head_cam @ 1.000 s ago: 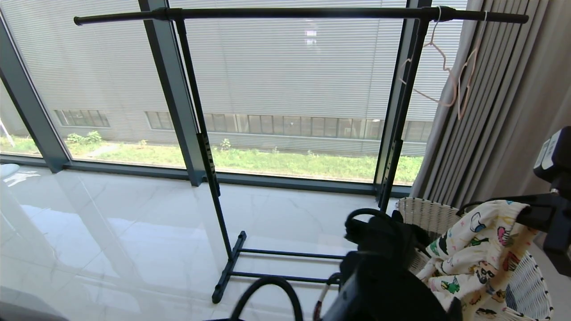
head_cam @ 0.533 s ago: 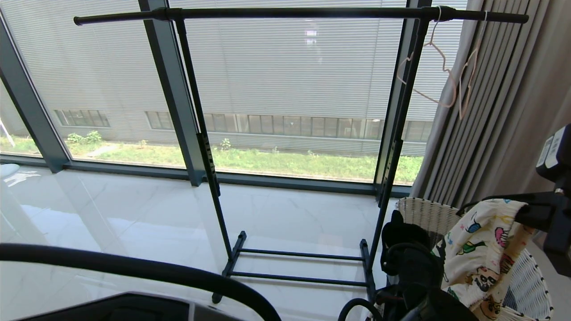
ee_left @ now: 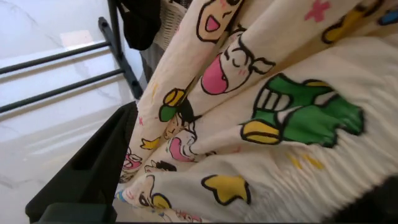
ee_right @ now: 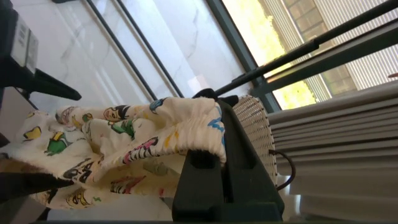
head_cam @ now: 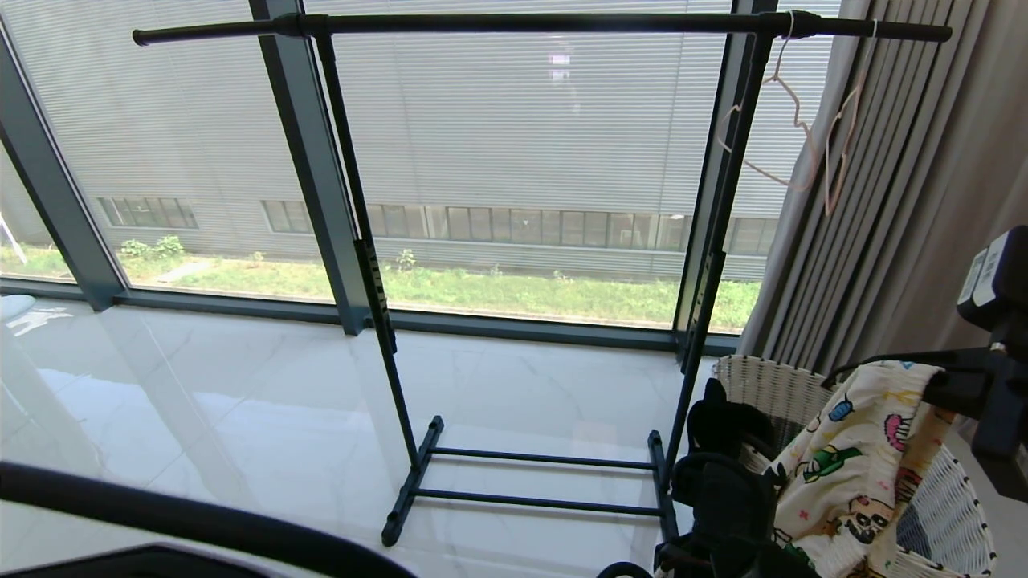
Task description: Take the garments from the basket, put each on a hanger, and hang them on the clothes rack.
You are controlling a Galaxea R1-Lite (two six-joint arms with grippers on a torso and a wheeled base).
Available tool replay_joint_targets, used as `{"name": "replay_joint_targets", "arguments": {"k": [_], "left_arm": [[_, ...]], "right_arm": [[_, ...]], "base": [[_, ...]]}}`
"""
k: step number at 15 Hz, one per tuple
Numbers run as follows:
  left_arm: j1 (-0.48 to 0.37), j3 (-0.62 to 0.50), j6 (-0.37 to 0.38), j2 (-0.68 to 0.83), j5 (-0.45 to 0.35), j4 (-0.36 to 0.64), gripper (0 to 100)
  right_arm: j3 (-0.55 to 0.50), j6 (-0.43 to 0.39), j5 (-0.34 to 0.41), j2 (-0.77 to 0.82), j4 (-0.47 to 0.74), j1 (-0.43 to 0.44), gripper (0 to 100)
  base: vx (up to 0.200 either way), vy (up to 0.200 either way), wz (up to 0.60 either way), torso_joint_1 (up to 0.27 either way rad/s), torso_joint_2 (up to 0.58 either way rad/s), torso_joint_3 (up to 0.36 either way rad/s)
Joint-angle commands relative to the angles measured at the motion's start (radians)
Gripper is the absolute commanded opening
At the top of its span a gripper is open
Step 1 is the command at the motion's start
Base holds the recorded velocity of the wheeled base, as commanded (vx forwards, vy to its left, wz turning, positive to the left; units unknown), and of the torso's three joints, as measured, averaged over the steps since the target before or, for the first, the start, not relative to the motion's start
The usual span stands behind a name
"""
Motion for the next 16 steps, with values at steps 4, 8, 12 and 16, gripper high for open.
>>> {"name": "replay_joint_targets", "arguments": {"k": [4,8,12,16], "left_arm": [[-0.027,0.009,-0.011,-0.106,-0.066,0.0,100],[0.002,-0.03,-0.009,-0.033,-0.044,0.0,100],[0.031,-0.048,0.004,0.023,0.025,0.005,100],[0.051,0.082,0.086,0.018,0.121,0.005,100]], "right_arm": [[-0.004,-0.001,0.0,0.017,-0.002,0.027,0],[-0.004,0.001,0.0,0.017,-0.002,0.03,0],[-0.002,0.003,0.0,0.019,-0.002,0.03,0],[-0.001,0.003,0.0,0.022,-0.002,0.03,0]], "base": [[0.0,0.0,0.0,0.0,0.0,0.0],[0.0,0.0,0.0,0.0,0.0,0.0],[0.0,0.0,0.0,0.0,0.0,0.0],[0.0,0.0,0.0,0.0,0.0,0.0]]}}
